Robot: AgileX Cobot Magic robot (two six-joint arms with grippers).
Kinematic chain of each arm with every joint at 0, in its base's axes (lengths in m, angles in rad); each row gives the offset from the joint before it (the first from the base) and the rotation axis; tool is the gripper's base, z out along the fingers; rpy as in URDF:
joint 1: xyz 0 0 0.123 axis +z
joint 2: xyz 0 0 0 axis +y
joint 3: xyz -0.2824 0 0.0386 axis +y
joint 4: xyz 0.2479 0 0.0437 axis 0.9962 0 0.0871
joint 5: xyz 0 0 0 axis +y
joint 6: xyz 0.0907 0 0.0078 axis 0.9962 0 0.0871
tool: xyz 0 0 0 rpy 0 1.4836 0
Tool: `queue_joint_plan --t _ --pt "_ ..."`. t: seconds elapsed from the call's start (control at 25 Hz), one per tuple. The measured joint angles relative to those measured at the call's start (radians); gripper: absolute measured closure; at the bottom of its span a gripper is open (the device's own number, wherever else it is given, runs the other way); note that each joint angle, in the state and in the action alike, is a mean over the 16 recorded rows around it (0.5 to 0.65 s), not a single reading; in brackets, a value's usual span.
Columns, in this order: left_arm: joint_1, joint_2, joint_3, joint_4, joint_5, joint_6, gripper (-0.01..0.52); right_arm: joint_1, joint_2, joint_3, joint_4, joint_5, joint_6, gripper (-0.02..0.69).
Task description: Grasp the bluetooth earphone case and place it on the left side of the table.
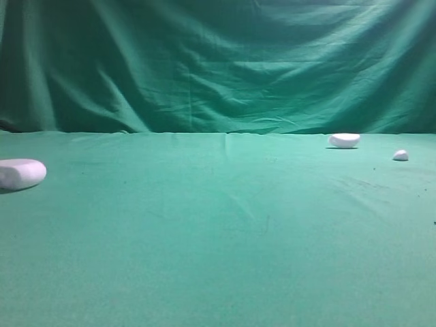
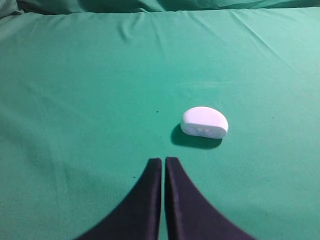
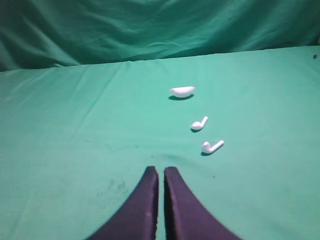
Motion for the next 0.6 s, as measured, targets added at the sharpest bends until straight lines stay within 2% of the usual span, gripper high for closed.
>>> queue_joint_plan --t 0.28,0.6 --pt "0.0 0.0 0.0 0.0 0.0 0.0 0.514 -0.123 -0.152 0.131 0.001 0.008 -0.002 0.665" --pt "0.0 0.0 0.0 0.0 0.0 0.0 0.514 -0.16 -0.201 0.173 -0.002 0.044 -0.008 0.665"
